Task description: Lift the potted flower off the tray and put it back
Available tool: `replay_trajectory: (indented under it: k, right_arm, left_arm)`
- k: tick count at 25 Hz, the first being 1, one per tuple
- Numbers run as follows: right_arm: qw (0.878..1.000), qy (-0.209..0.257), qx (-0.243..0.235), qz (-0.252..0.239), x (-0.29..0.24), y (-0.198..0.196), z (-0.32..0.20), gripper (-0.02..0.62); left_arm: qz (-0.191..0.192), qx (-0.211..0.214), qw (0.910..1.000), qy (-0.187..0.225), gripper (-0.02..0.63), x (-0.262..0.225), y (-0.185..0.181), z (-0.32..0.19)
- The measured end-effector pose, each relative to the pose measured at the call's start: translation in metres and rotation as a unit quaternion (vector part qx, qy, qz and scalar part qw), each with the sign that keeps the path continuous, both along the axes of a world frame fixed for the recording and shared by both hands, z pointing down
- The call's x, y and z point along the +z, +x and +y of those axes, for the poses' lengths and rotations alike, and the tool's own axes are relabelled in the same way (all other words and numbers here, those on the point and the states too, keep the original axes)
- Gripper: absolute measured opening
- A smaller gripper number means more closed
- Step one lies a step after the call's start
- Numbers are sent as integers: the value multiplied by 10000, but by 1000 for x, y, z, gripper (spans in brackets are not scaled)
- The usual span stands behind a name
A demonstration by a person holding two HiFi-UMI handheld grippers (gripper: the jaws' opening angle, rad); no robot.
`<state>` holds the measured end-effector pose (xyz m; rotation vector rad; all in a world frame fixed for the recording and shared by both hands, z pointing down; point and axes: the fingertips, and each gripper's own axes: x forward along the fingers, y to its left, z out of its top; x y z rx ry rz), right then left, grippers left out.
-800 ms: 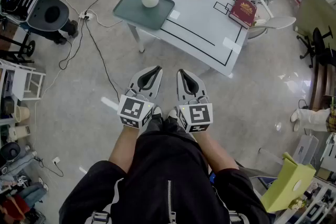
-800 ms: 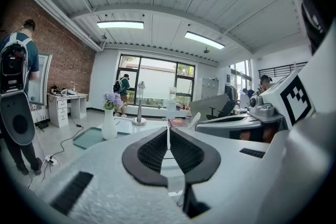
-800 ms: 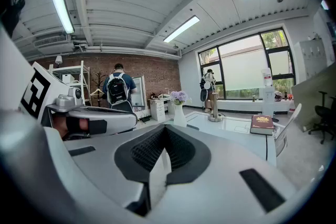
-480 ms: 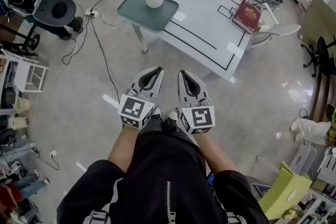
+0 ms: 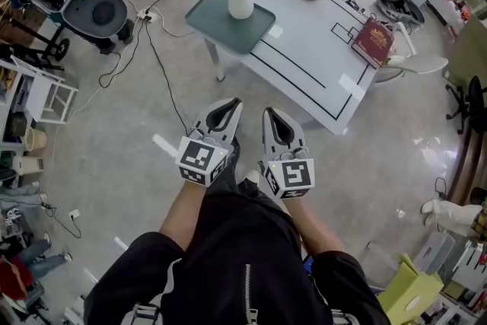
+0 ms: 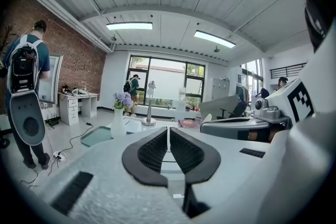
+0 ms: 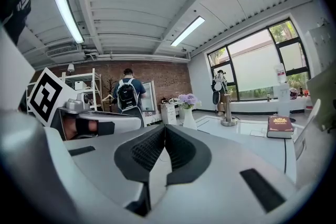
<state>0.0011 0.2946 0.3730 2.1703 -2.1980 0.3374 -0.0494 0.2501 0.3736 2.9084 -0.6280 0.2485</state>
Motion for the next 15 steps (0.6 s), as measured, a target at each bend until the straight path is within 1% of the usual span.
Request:
replay_trajectory:
  k: [3, 7, 12, 15]
  right_arm:
    - [10000, -18, -21, 49, 3, 8, -30, 8]
    - [10000, -61, -14, 73, 4, 16, -81, 8]
    - [9997, -146, 116, 170, -1, 32, -160, 8]
    - [9993, -178, 180, 291, 1, 39, -208, 8]
  left_arm:
    - [45, 12, 10000, 29, 18, 3, 11, -27]
    - [62, 27, 10000, 27, 18, 5, 22, -75]
    - [152, 114, 9998, 26, 18, 3, 34, -156]
    - [111, 234, 9997, -17, 18, 10, 42, -203]
